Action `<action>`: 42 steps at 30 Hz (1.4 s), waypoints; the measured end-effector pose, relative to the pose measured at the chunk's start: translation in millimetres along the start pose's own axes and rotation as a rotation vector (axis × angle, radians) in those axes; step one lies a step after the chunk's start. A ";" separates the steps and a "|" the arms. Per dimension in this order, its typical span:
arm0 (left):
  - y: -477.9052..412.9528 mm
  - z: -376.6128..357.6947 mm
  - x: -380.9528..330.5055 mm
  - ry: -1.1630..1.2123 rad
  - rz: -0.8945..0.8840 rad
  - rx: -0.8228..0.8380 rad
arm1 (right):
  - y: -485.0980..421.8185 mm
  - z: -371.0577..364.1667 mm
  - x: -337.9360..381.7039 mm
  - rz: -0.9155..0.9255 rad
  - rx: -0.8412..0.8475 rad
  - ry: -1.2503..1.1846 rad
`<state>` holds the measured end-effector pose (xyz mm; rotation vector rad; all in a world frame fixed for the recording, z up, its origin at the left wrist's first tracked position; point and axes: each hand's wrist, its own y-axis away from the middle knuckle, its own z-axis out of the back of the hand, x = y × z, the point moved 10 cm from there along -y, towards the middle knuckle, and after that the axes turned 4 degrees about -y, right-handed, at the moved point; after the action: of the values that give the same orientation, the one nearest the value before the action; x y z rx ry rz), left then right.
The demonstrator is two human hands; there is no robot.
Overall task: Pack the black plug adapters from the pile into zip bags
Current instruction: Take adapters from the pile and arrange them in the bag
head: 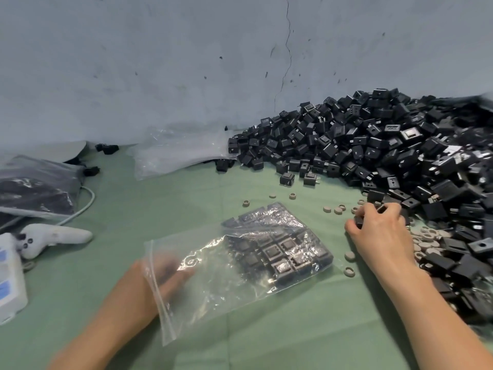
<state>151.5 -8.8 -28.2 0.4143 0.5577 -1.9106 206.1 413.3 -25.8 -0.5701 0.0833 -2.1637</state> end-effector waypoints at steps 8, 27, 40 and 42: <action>39.1 81.5 28.0 0.057 0.226 -0.528 | 14.1 41.0 32.7 0.078 -0.175 -0.562; 35.4 61.7 -99.1 0.137 -0.243 -0.378 | 138.4 17.3 232.4 0.205 0.708 -1.393; 46.7 22.1 2.7 0.051 -0.081 0.102 | 52.6 -47.7 118.8 -0.853 0.630 -2.242; 37.0 13.2 -15.3 0.038 -0.160 0.155 | 49.1 -48.9 122.0 -0.778 0.628 -2.190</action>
<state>191.2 -16.9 -16.2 0.5197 0.4808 -2.1119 158.9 281.6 -37.1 -2.3078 -2.0364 -0.8198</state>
